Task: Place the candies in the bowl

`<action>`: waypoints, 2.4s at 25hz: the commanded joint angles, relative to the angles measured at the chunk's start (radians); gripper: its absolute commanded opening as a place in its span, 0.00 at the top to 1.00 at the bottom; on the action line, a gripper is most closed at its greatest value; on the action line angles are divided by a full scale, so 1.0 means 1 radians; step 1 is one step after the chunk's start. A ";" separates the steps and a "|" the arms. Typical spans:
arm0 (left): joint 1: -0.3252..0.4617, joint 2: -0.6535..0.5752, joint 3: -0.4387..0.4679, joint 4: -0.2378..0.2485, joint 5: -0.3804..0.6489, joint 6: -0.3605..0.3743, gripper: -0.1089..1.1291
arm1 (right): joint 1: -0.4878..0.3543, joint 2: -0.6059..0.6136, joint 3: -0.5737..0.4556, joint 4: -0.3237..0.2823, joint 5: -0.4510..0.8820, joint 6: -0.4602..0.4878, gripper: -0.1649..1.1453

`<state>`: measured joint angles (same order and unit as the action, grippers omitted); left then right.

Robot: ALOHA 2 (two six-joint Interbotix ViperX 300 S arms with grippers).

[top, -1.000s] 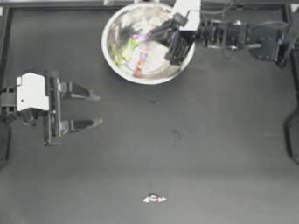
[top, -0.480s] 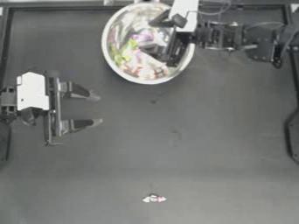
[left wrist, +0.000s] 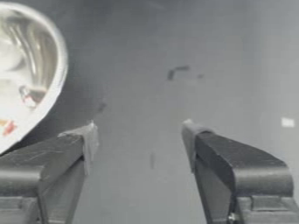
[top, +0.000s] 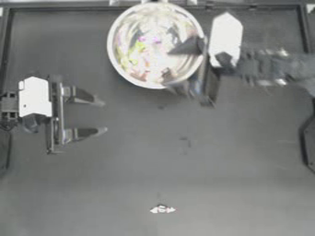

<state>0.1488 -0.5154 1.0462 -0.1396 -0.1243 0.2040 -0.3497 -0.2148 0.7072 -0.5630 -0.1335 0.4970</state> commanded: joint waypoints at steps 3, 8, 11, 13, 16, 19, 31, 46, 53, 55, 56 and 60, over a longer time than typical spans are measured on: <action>-0.025 0.000 -0.055 -0.002 0.060 0.000 0.16 | 0.120 -0.183 0.086 0.057 0.061 0.003 0.12; -0.089 0.060 -0.144 -0.002 0.169 -0.003 0.13 | 0.204 -0.293 0.169 0.069 0.101 0.005 0.12; -0.132 0.133 -0.216 -0.026 0.235 -0.011 0.10 | 0.239 -0.348 0.209 0.092 0.133 0.006 0.12; -0.156 0.187 -0.261 -0.034 0.262 -0.020 0.10 | 0.250 -0.379 0.233 0.109 0.146 0.006 0.12; -0.190 0.273 -0.327 -0.034 0.279 -0.043 0.10 | 0.265 -0.423 0.265 0.109 0.149 0.006 0.12; -0.219 0.370 -0.405 -0.032 0.299 -0.064 0.10 | 0.276 -0.471 0.291 0.104 0.152 0.005 0.12; -0.276 0.647 -0.695 0.029 0.525 -0.186 0.10 | 0.324 -0.620 0.391 0.103 0.158 0.003 0.12; -0.357 0.810 -0.877 0.169 0.690 -0.383 0.10 | 0.324 -0.667 0.420 0.097 0.141 0.005 0.12; -0.376 0.873 -0.931 0.167 0.732 -0.387 0.10 | 0.324 -0.667 0.423 0.098 0.126 0.005 0.12; -0.379 0.884 -0.940 0.167 0.739 -0.387 0.10 | 0.324 -0.666 0.425 0.100 0.123 0.005 0.12; -0.379 0.888 -0.943 0.167 0.744 -0.387 0.11 | 0.325 -0.666 0.425 0.100 0.121 0.006 0.12; -0.379 0.899 -0.951 0.167 0.747 -0.387 0.11 | 0.324 -0.666 0.425 0.101 0.114 0.006 0.12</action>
<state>-0.2347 0.4157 0.1212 0.0261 0.6243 -0.1810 -0.0261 -0.8851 1.1428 -0.4663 -0.0107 0.5016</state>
